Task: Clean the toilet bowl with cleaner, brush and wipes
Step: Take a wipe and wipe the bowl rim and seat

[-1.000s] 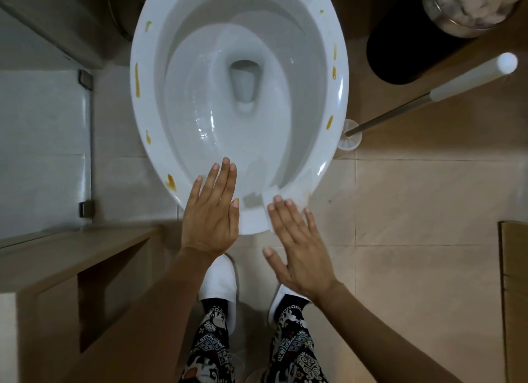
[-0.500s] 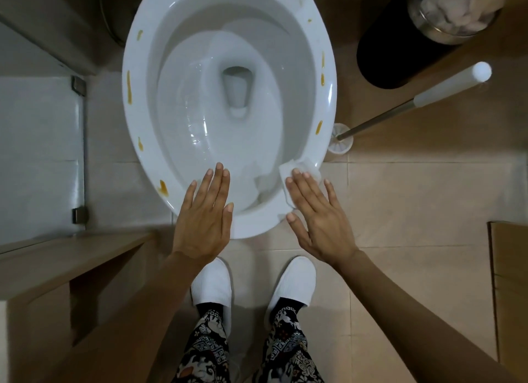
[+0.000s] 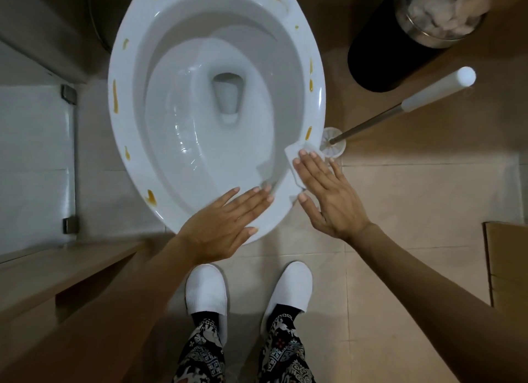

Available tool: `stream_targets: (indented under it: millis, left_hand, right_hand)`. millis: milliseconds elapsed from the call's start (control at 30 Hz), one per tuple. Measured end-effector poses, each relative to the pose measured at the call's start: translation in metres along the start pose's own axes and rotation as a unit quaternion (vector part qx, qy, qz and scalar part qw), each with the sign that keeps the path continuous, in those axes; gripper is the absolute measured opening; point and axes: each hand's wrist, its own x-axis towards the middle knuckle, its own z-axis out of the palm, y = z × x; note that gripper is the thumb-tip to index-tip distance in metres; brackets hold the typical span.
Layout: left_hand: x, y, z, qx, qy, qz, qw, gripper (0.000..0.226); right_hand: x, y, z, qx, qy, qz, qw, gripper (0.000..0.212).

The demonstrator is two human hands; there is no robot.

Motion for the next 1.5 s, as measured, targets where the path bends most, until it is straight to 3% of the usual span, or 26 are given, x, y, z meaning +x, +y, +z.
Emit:
stream_targets:
  millis: [133, 600, 767, 967, 1200, 1500]
  left_hand:
    - [-0.003, -0.002, 0.001, 0.004, 0.013, 0.033, 0.999, 0.054]
    - [-0.003, -0.001, -0.002, -0.043, 0.016, 0.01, 0.999, 0.054]
    - [-0.004, -0.001, 0.001, -0.035, 0.018, 0.007, 0.999, 0.054]
    - [-0.005, -0.001, 0.002, -0.038, 0.01, 0.001, 0.999, 0.054]
    - [-0.005, -0.001, 0.001, -0.04, 0.002, -0.001, 0.999, 0.054]
    - [-0.005, -0.001, 0.002, -0.046, -0.001, -0.001, 0.999, 0.055]
  right_hand:
    - [-0.008, -0.02, 0.011, 0.03, 0.021, 0.025, 0.999, 0.067]
    - [-0.006, -0.037, 0.014, 0.079, 0.025, 0.084, 0.993, 0.065]
    - [-0.008, -0.03, 0.008, 0.05, 0.007, 0.063, 0.997, 0.063]
    - [0.027, -0.012, -0.002, 0.036, 0.034, 0.119, 0.992, 0.065]
    - [-0.007, -0.033, 0.009, 0.046, 0.013, 0.094, 0.994, 0.064]
    - [0.024, -0.022, -0.001, 0.036, 0.027, 0.128, 0.991, 0.069]
